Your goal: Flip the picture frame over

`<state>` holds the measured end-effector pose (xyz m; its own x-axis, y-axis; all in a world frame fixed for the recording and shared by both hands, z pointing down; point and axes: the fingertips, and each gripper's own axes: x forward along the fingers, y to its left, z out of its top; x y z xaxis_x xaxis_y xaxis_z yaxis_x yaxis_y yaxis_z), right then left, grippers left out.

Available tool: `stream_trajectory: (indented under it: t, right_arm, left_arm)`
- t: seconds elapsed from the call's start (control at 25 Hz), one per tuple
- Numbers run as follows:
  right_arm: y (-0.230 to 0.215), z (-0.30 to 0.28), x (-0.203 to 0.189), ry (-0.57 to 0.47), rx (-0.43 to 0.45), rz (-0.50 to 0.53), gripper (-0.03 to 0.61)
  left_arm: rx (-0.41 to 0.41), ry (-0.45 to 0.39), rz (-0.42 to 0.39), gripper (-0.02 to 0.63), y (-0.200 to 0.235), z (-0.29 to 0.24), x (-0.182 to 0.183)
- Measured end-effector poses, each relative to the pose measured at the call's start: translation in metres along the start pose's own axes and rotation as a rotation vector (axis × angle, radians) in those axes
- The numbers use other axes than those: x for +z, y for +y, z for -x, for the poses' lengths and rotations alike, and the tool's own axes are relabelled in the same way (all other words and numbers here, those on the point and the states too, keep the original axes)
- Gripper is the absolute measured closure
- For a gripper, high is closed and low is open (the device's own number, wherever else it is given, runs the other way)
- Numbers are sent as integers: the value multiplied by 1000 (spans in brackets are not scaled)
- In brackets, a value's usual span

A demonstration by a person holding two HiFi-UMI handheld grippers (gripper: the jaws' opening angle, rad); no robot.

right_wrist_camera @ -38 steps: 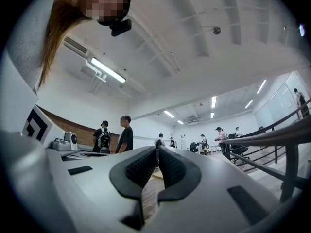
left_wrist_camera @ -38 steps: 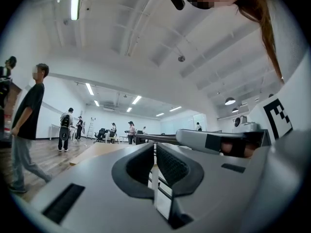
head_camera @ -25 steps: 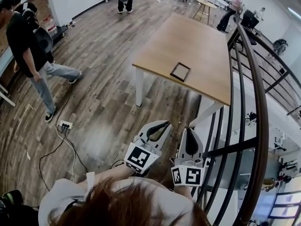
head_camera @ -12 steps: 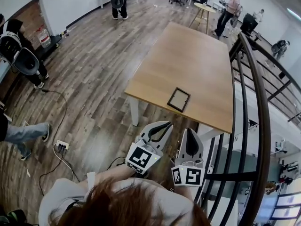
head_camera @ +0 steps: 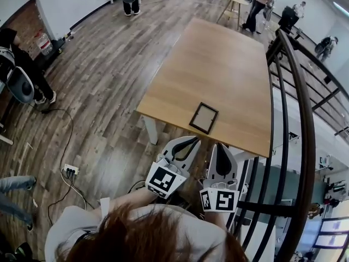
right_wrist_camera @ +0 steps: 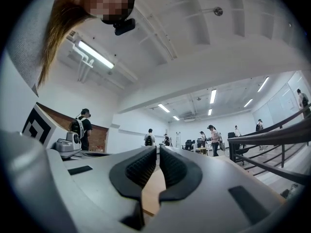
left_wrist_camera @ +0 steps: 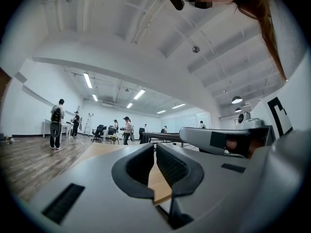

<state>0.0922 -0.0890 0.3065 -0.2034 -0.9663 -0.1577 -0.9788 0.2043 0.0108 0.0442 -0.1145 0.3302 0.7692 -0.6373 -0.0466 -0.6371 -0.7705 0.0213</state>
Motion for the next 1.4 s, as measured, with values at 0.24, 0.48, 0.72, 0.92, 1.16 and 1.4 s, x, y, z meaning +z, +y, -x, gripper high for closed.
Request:
stream_trajectory:
  t: [0.24, 0.48, 0.72, 0.92, 1.16, 1.4]
  right_arm:
    - [-15, -11, -21, 56, 52, 105, 554]
    - [-5, -35, -123, 364, 237, 513, 478]
    - [-14, -65, -227, 602, 340, 819, 388]
    - [-26, -96, -284, 753, 377, 953, 373]
    - [-35, -106, -332, 903, 409, 954, 327]
    - [-39, -108, -353, 936, 396, 1059, 325]
  left_arm:
    - [56, 8, -1, 594, 15, -4, -5]
    - [150, 92, 68, 594, 41, 10, -43]
    - [199, 124, 88, 594, 62, 26, -64]
    - [237, 163, 110, 594, 78, 41, -80]
    - [244, 210, 127, 594, 81, 56, -101]
    - [233, 227, 128, 594, 83, 60, -106]
